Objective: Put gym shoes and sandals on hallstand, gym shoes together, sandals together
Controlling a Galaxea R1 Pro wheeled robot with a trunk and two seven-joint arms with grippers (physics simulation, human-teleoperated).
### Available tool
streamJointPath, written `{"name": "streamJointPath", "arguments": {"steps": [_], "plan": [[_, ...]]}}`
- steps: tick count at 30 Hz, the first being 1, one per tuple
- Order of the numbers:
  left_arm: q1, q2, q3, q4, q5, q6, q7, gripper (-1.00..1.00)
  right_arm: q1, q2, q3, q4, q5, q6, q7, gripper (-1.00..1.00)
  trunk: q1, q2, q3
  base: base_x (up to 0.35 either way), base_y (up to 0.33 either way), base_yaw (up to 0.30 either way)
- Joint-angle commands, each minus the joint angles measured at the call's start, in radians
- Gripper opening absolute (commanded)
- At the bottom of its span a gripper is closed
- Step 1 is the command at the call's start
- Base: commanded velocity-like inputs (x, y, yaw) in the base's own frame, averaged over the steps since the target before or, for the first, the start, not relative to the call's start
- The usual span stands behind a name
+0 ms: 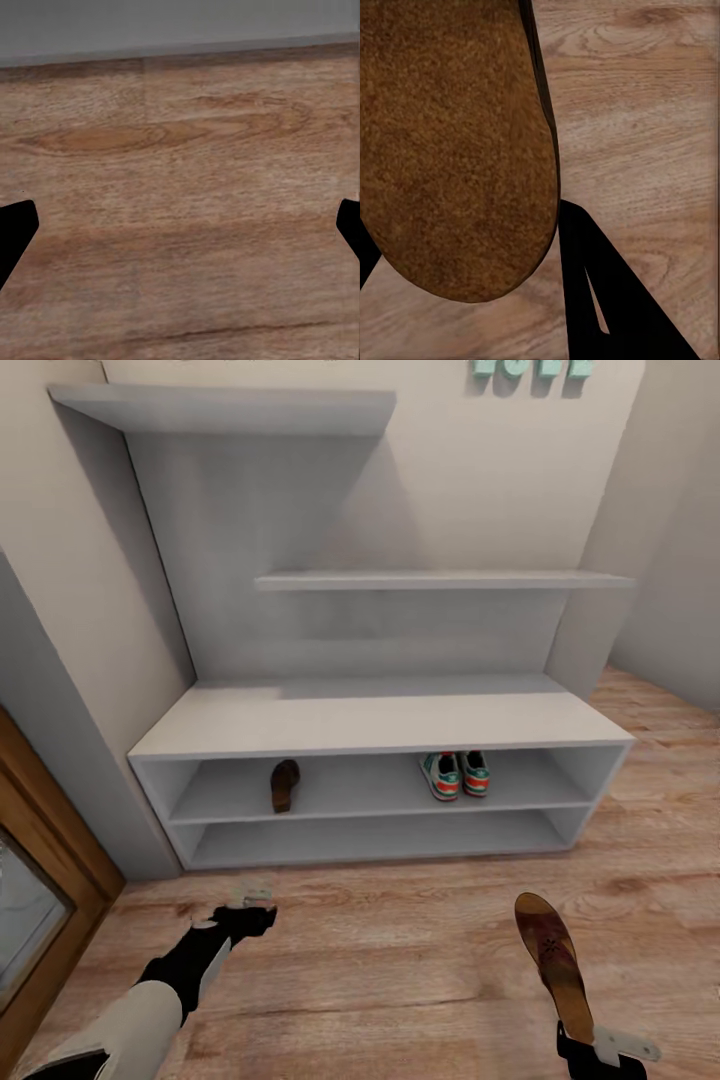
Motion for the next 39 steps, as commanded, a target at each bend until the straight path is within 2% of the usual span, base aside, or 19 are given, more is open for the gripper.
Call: {"name": "streamJointPath", "arguments": {"steps": [1,2,3,9,10,12,13,14,17,21,25,28,39], "plan": [[0.028,-0.001,0.009,-0.003,-0.008,-0.023,-0.007,1.0,-0.001,0.0,-0.004,0.001,0.007,-0.003,-0.004,-1.0,0.0,0.0,-0.001,-0.074,0.0,0.0],[0.081,-0.001,0.01,-0.003,0.0,-0.077,-0.008,1.0,-0.001,0.001,-0.004,0.001,0.007,-0.003,-0.004,-1.0,0.0,0.0,-0.001,-0.03,0.0,0.0],[0.108,0.0,0.011,-0.002,0.008,-0.104,-0.011,1.0,-0.001,0.001,-0.003,0.001,0.007,-0.003,-0.004,-1.0,0.0,0.0,-0.001,-0.019,0.0,0.0],[0.206,0.019,0.01,-0.002,0.035,-0.196,-0.071,1.0,-0.001,0.002,-0.002,0.001,0.007,-0.004,-0.003,-1.0,0.0,0.0,-0.001,-0.009,0.0,0.0],[0.241,0.04,0.01,0.0,0.039,-0.236,-0.115,1.0,-0.001,0.002,-0.002,0.001,0.007,-0.004,-0.003,-1.0,0.0,0.0,-0.001,-0.002,0.0,0.0],[0.261,0.057,0.011,0.003,0.041,-0.259,-0.148,1.0,-0.001,0.002,-0.002,0.001,0.007,-0.004,-0.003,-1.0,0.0,0.0,-0.001,-0.001,0.0,0.0],[0.303,0.096,0.011,0.009,0.056,-0.303,-0.217,1.0,-0.001,0.002,-0.002,0.001,0.007,-0.004,-0.003,-1.0,0.0,0.0,-0.001,0.0,0.0,0.0],[0.369,0.137,0.014,0.016,0.107,-0.347,-0.284,1.0,-0.001,0.002,-0.002,0.001,0.008,-0.004,-0.002,-1.0,0.0,0.0,-0.001,0.0,0.0,0.0],[0.4,0.152,0.015,0.018,0.137,-0.36,-0.307,1.0,-0.001,0.002,-0.001,0.001,0.009,-0.004,-0.002,-1.0,0.0,0.0,-0.001,0.0,0.0,0.0],[0.439,0.159,0.016,0.027,0.157,-0.37,-0.326,1.0,-0.001,0.001,-0.001,0.001,0.009,-0.004,-0.001,-1.0,0.0,0.0,-0.001,0.0,0.0,0.0],[0.452,0.16,0.017,0.041,0.162,-0.388,-0.329,1.0,-0.001,0.001,-0.001,0.001,0.009,-0.004,-0.001,-1.0,0.0,0.0,-0.001,0.0,0.0,0.0],[0.458,0.16,0.018,0.056,0.163,-0.441,-0.326,1.0,-0.001,0.001,-0.002,0.0,0.008,-0.004,-0.002,-1.0,0.0,0.0,-0.001,-0.022,0.002,0.0],[0.459,0.163,0.019,0.061,0.164,-0.45,-0.317,1.0,-0.001,0.005,-0.001,0.0,0.007,-0.005,-0.003,-1.0,0.0,0.0,-0.001,-0.247,0.124,0.0]]}}
